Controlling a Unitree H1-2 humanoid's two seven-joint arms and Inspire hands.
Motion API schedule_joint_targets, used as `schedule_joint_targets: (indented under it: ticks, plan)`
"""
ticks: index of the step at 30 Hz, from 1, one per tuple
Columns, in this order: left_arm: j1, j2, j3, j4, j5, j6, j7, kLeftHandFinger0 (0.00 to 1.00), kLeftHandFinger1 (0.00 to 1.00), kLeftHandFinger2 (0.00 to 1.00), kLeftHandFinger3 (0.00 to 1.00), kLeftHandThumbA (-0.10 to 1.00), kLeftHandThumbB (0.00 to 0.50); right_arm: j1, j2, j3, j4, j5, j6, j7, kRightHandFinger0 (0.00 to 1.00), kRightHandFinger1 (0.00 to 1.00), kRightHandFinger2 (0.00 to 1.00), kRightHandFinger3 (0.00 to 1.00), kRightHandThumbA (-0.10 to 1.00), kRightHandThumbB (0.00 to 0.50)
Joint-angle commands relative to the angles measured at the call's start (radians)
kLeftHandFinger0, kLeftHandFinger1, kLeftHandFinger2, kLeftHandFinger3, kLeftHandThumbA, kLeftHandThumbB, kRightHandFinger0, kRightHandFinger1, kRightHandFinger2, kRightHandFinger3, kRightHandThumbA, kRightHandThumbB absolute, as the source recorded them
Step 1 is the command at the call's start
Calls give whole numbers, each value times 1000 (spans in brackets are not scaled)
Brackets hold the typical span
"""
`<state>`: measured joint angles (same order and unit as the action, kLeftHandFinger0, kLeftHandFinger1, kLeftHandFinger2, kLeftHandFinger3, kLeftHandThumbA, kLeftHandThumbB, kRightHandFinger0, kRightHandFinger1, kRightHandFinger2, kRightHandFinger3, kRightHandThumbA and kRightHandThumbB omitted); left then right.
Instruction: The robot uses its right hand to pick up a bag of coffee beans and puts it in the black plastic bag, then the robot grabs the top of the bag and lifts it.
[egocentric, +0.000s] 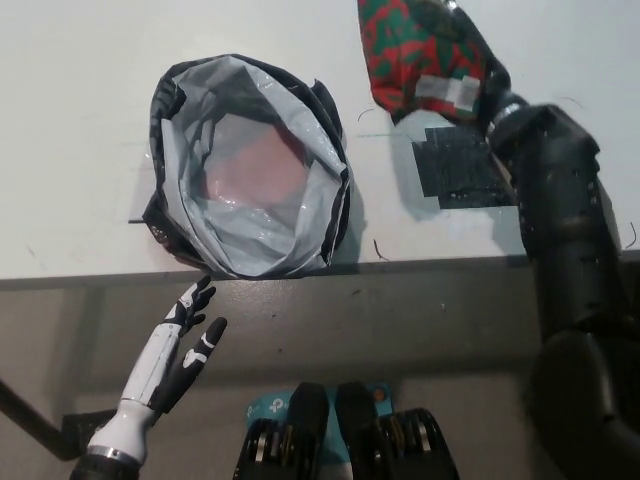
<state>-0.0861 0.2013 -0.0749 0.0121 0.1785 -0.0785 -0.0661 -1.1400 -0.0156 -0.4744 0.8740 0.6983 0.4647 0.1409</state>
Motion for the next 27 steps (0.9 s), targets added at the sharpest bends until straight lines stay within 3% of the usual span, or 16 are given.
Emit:
schedule_joint_targets:
  ticks: [1, 4, 6, 7, 8, 9, 10, 14, 15, 16, 17, 21, 23, 24, 25, 27]
  plan:
    - [-20, 11, 7, -15, -8, -29, -7, 985, 1000, 1000, 1000, 913, 121, -170, -6, 62, -4, 92, 5, -26, 0, 202, 686, 1000, -100, 120]
    - [-22, 10, 6, -21, -8, -26, -8, 989, 1000, 1000, 1000, 910, 127, -204, 6, 86, 45, 41, 5, -17, 0, 189, 694, 863, -100, 115]
    - [-21, 9, 6, -22, -9, -24, -8, 988, 1000, 1000, 1000, 910, 130, -220, 23, 89, 73, 26, 5, -18, 0, 144, 648, 755, -100, 118]
    - [-23, 9, 5, -21, -9, -24, -9, 988, 1000, 1000, 1000, 911, 131, -230, 31, 92, 90, 13, 5, -20, 0, 117, 627, 750, -100, 116]
    - [-25, 9, 5, -21, -9, -23, -9, 987, 1000, 1000, 1000, 911, 133, -235, 35, 94, 101, 4, 5, -21, 0, 106, 625, 798, -100, 125]
    - [-27, 9, 5, -21, -5, -21, -7, 979, 1000, 1000, 1000, 916, 138, -245, 51, 95, 121, -10, 5, -31, 0, 91, 622, 1000, -100, 125]
    - [-28, 9, 5, -23, -2, -19, -6, 972, 1000, 1000, 1000, 920, 140, -249, 57, 112, 134, -30, -6, -16, 0, 73, 608, 1000, -100, 95]
    - [-28, 8, 2, -29, -3, -11, -11, 971, 1000, 1000, 1000, 921, 141, -262, 74, 148, 184, -73, -46, 8, 0, 79, 590, 878, -100, 113]
    - [-29, 7, 1, -30, -2, -8, -12, 971, 1000, 1000, 1000, 922, 143, -262, 83, 165, 197, -89, -62, 17, 0, 74, 566, 860, -100, 93]
    - [-28, 8, 1, -31, -1, -7, -11, 970, 1000, 1000, 1000, 925, 149, -261, 91, 174, 207, -97, -72, 23, 0, 86, 576, 868, -100, 85]
    - [-29, 8, 0, -32, 2, -6, -11, 969, 1000, 1000, 1000, 927, 150, -258, 102, 181, 218, -106, -86, 25, 0, 97, 586, 1000, -100, 112]
    - [-35, 11, 1, -32, -3, -8, -19, 968, 1000, 1000, 1000, 927, 148, -251, 127, 175, 249, -111, -115, 0, 0, 131, 605, 955, -100, 126]
    - [-39, 14, 0, -29, 2, -14, -18, 968, 1000, 1000, 1000, 927, 140, -253, 133, 170, 271, -115, -122, -2, 0, 133, 617, 1000, -100, 128]
    - [-39, 15, -1, -30, 6, -17, -18, 967, 1000, 1000, 1000, 928, 138, -250, 139, 166, 285, -116, -123, -1, 0, 137, 622, 873, -100, 128]
    - [-40, 15, -1, -31, 5, -15, -20, 968, 1000, 1000, 1000, 928, 138, -248, 144, 167, 294, -121, -124, -2, 0, 147, 625, 853, -100, 124]
    - [-42, 14, 1, -30, -2, -12, -22, 973, 1000, 1000, 1000, 921, 147, -244, 151, 175, 304, -137, -135, -4, 0, 169, 640, 958, -100, 121]
